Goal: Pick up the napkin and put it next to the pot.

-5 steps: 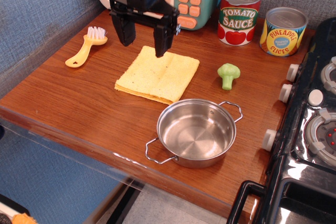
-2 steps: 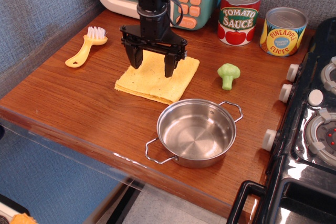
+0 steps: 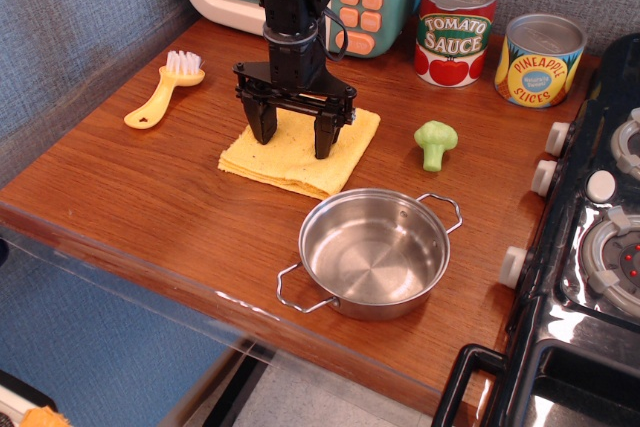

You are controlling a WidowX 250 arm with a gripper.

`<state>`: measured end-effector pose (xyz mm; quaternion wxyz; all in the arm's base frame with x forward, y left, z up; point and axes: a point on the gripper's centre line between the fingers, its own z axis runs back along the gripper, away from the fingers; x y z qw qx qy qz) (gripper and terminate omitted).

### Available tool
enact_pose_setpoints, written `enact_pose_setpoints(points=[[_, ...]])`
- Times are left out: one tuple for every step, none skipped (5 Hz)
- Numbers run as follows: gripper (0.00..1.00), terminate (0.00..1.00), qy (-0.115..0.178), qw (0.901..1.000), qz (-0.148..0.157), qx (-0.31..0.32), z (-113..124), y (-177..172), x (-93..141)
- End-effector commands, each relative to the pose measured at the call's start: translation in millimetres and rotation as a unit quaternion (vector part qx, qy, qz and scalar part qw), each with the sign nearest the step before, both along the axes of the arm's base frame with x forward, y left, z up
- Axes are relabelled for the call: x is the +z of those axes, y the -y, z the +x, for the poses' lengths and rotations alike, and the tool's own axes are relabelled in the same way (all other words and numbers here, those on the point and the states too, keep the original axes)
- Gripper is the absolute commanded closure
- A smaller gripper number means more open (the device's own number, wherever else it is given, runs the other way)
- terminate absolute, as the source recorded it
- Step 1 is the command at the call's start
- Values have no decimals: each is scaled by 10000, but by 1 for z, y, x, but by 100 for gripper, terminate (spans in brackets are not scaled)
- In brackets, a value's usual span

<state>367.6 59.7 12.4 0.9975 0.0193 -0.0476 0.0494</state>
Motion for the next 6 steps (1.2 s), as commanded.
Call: enact_pose_setpoints(points=[[0,0,-123,9986,328,-392,-3,5,3],[0,0,-168,9991,225,-311,-9,2,3],[0,0,-195,9996,-66,-194,-24,-4,5],[0,0,-186,9992,-196,-297,-36,-9,6],[0,0,-200,9986,-139,-476,-59,-11,11],[0,0,-275,9978,-27,-595,-92,-12,8]])
